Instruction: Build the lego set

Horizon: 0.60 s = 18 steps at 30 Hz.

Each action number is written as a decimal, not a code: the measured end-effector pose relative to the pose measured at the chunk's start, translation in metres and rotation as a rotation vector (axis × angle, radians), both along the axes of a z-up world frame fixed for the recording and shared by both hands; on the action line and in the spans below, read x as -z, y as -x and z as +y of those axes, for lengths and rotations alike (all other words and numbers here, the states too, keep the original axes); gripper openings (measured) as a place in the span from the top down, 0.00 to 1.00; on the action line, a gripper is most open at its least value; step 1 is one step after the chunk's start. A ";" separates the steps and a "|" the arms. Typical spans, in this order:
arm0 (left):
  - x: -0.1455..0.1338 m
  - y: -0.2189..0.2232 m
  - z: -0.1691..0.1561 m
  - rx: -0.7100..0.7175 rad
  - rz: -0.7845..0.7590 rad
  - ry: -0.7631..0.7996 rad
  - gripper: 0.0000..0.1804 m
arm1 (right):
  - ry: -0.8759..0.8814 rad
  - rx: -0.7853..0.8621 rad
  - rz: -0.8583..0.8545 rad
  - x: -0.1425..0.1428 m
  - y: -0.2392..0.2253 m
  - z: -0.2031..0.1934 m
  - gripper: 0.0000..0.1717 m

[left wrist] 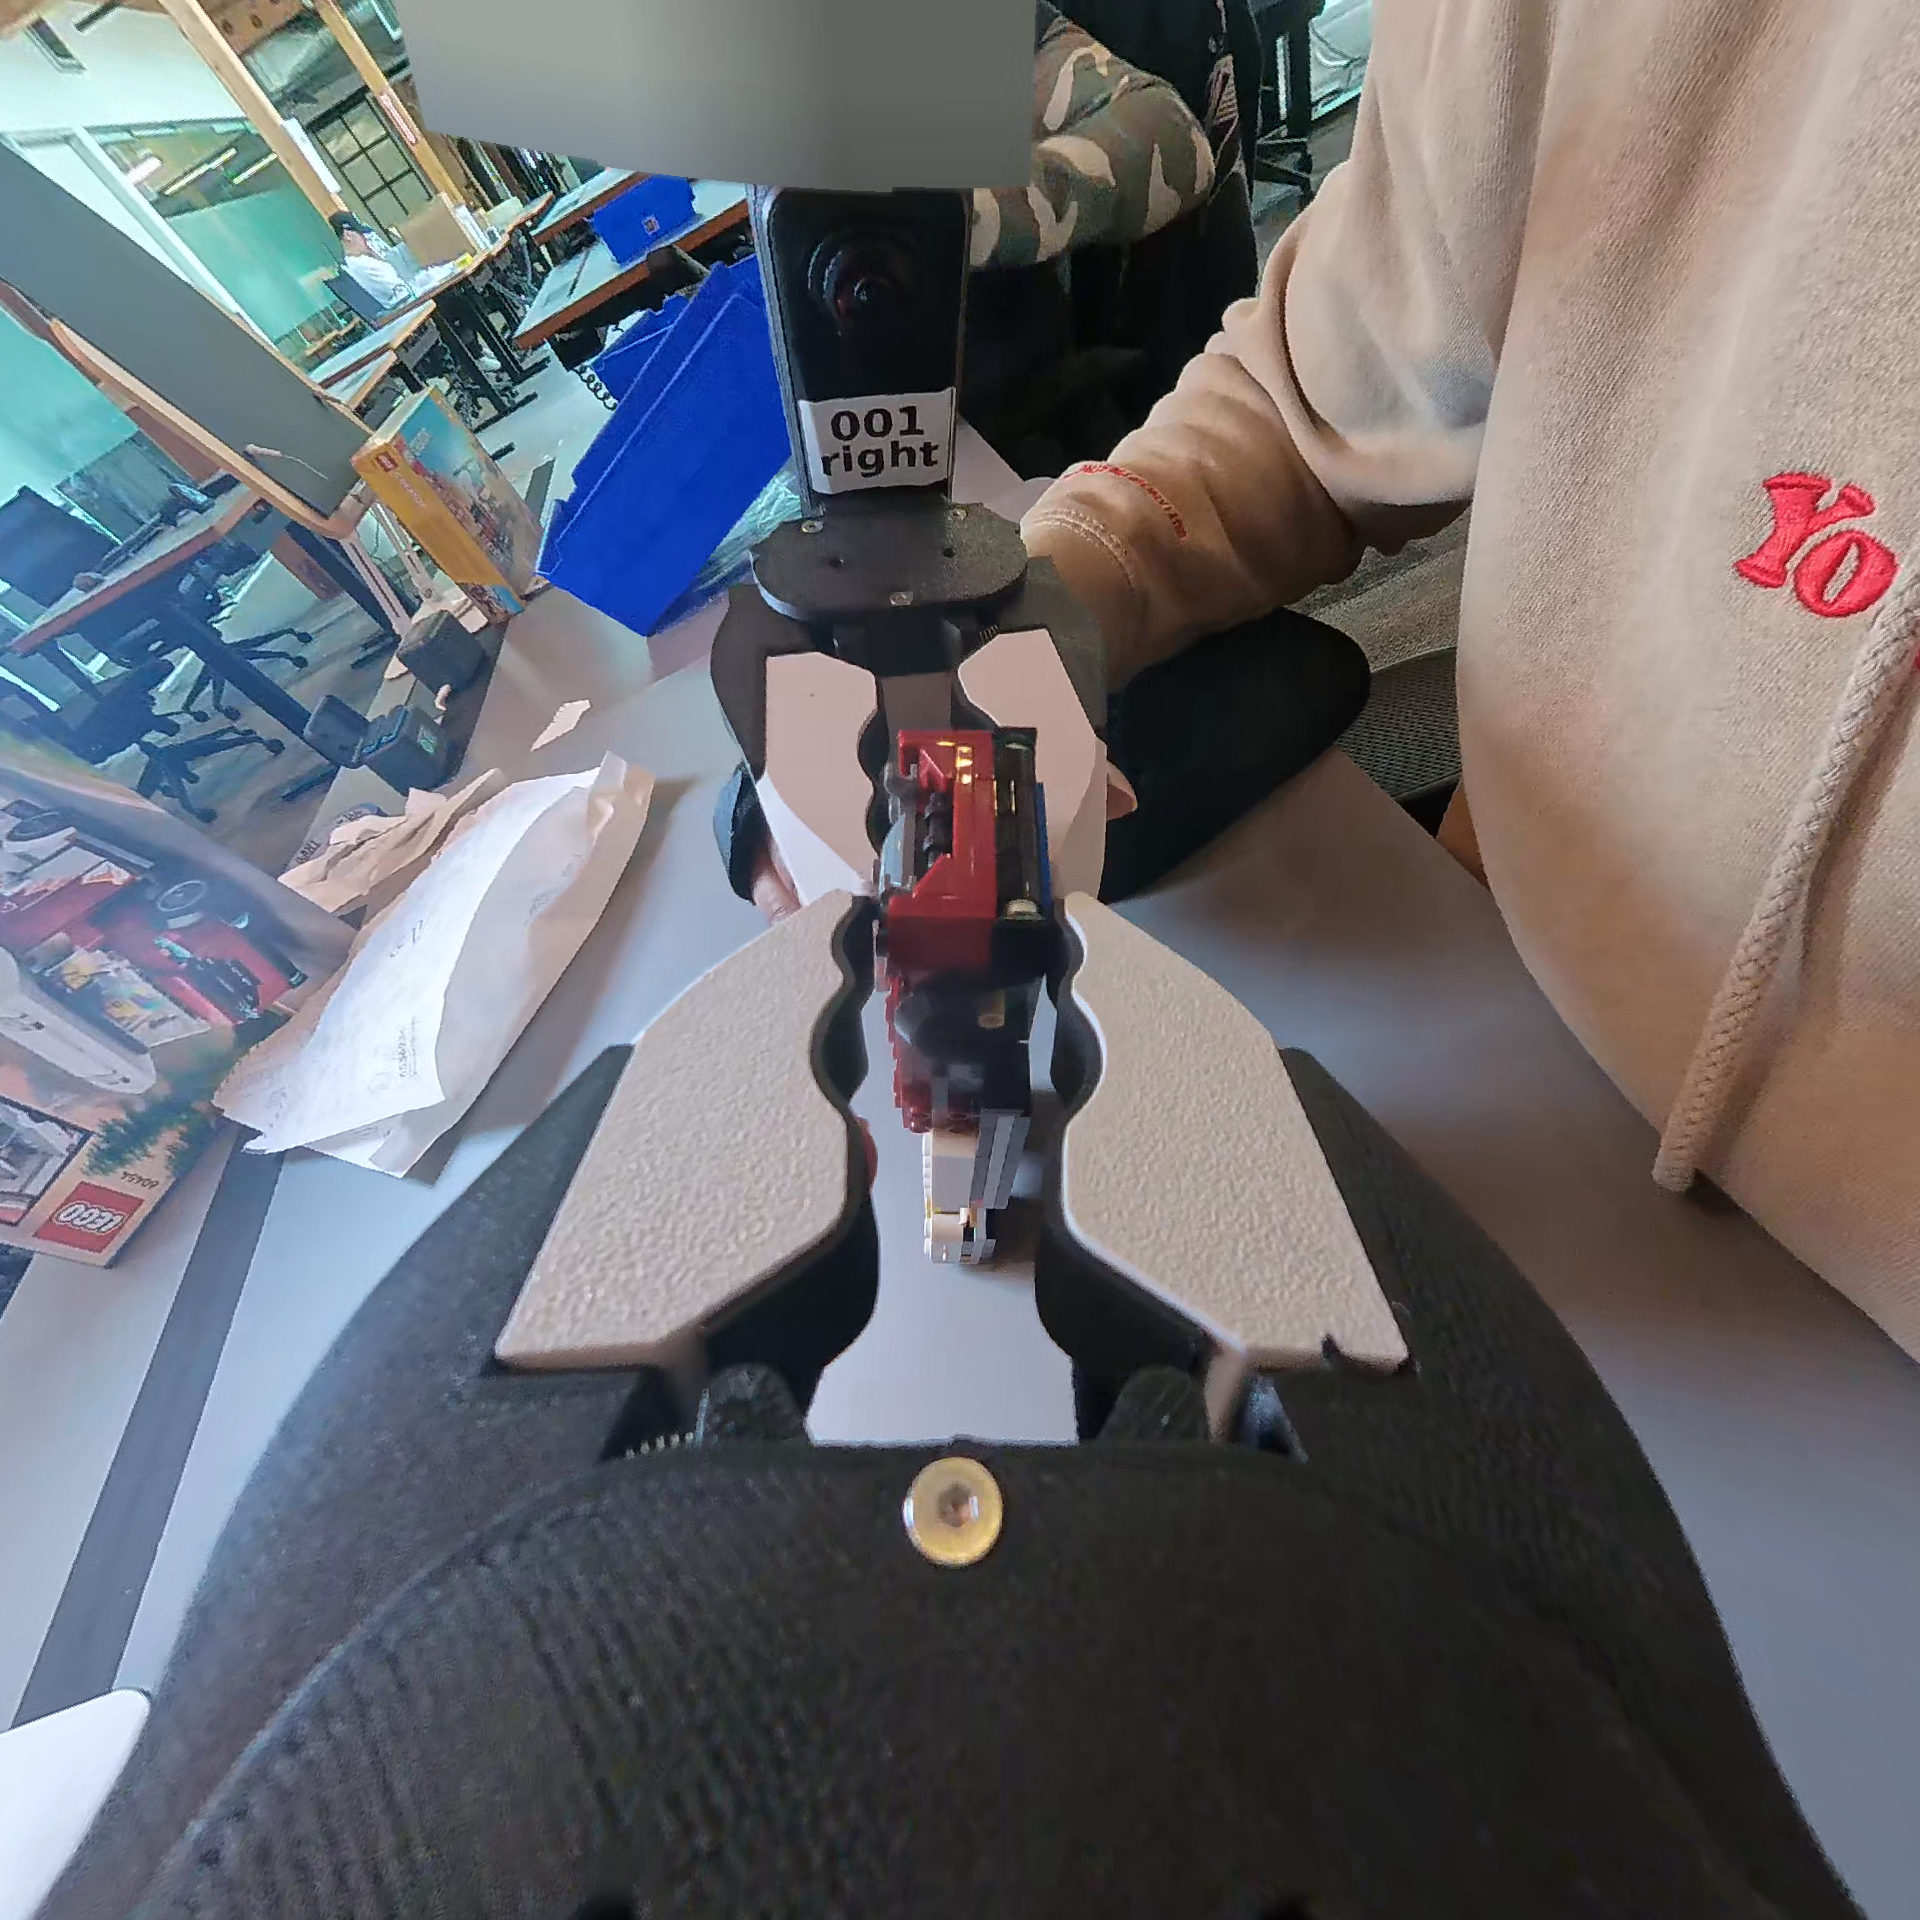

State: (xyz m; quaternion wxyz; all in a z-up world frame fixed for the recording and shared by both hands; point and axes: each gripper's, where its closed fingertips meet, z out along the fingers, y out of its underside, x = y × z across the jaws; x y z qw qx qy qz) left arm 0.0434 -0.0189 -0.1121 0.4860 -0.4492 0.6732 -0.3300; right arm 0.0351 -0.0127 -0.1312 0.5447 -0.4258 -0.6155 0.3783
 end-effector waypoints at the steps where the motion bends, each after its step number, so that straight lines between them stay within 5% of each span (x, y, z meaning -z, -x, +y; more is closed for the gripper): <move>1: 0.000 0.000 0.000 -0.001 -0.005 0.000 0.82 | 0.000 0.003 0.000 0.000 0.000 0.001 0.82; 8: 0.010 0.006 -0.003 0.005 -0.002 -0.034 0.74 | -0.018 -0.019 -0.001 0.001 0.000 -0.004 0.82; 18: 0.008 -0.013 0.008 -0.088 -0.096 -0.050 0.83 | 0.177 -0.063 0.037 -0.004 -0.018 0.006 0.82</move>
